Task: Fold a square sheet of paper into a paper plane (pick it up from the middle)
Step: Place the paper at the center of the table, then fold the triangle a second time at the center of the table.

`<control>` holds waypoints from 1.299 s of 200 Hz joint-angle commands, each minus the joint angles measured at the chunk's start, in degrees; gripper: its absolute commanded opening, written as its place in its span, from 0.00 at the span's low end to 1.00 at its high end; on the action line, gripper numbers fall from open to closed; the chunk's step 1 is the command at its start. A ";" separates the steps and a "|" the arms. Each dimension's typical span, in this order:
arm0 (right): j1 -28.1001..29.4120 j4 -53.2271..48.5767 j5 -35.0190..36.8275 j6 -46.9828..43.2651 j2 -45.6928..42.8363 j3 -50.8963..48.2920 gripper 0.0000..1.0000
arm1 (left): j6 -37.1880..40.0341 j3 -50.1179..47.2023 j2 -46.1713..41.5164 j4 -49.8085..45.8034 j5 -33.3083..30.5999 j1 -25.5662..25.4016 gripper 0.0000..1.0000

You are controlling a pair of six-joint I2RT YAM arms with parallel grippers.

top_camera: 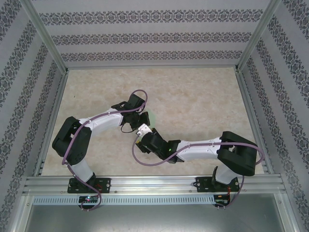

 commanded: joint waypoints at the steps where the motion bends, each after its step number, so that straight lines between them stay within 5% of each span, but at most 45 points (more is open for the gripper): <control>1: 0.91 0.16 2.97 0.25 0.83 1.39 0.65 | -0.47 -0.18 0.22 1.09 0.00 -0.59 0.06; 134: 0.92 -2.40 1.69 6.81 -1.76 0.88 0.00 | 0.12 0.41 -0.68 -0.36 -1.37 -0.63 0.11; 177: -0.94 -2.03 -4.25 9.14 -2.72 0.27 0.00 | 0.94 0.52 -3.61 -3.08 -5.38 -0.50 0.29; 224: -3.62 2.97 -13.90 12.74 -4.50 -2.50 0.00 | -0.30 -0.67 -10.74 -7.33 -13.61 -0.09 0.63; 260: -5.76 6.66 -20.94 16.29 -3.95 -3.46 0.00 | -3.41 -4.69 -15.62 -9.69 -18.43 1.00 0.63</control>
